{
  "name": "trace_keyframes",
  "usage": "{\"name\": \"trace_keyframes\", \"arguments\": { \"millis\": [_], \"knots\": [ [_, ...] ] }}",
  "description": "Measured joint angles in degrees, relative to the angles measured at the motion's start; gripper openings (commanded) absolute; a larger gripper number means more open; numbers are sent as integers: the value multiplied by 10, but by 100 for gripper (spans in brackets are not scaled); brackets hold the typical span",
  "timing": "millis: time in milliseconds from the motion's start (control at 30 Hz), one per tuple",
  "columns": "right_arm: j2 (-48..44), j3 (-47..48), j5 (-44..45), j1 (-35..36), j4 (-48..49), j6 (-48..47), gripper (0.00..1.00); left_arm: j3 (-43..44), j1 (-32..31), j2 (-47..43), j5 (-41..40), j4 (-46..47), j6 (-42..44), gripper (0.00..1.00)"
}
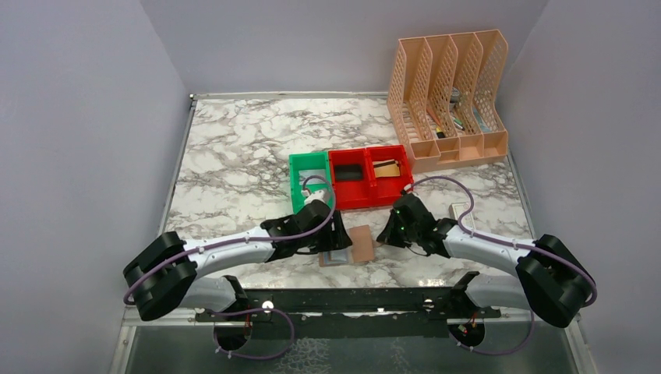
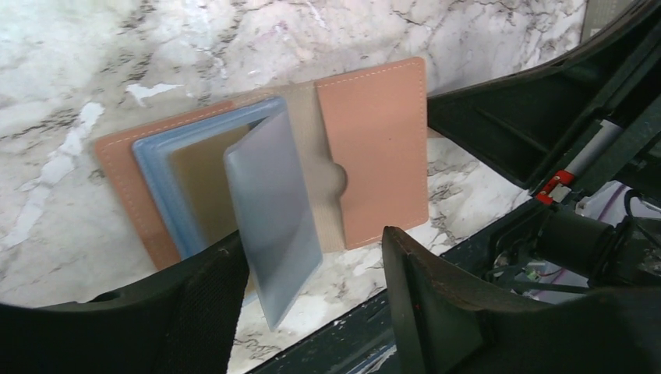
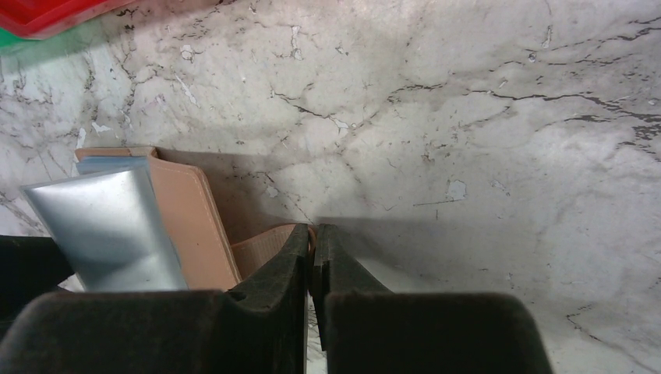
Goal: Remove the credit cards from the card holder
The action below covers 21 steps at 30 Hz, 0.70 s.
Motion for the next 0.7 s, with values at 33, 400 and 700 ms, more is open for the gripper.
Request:
{"name": "trace_keyframes", "arguments": {
  "millis": [33, 400, 700],
  "knots": [
    [0, 0, 0, 0, 0, 0, 1, 2, 0, 5, 4, 6, 0, 59],
    [-82, 8, 26, 0, -71, -24, 41, 64, 0, 103, 99, 103, 16, 43],
    [-149, 81, 49, 0, -128, -53, 26, 87, -2, 186, 106, 92, 24, 33]
  ]
}}
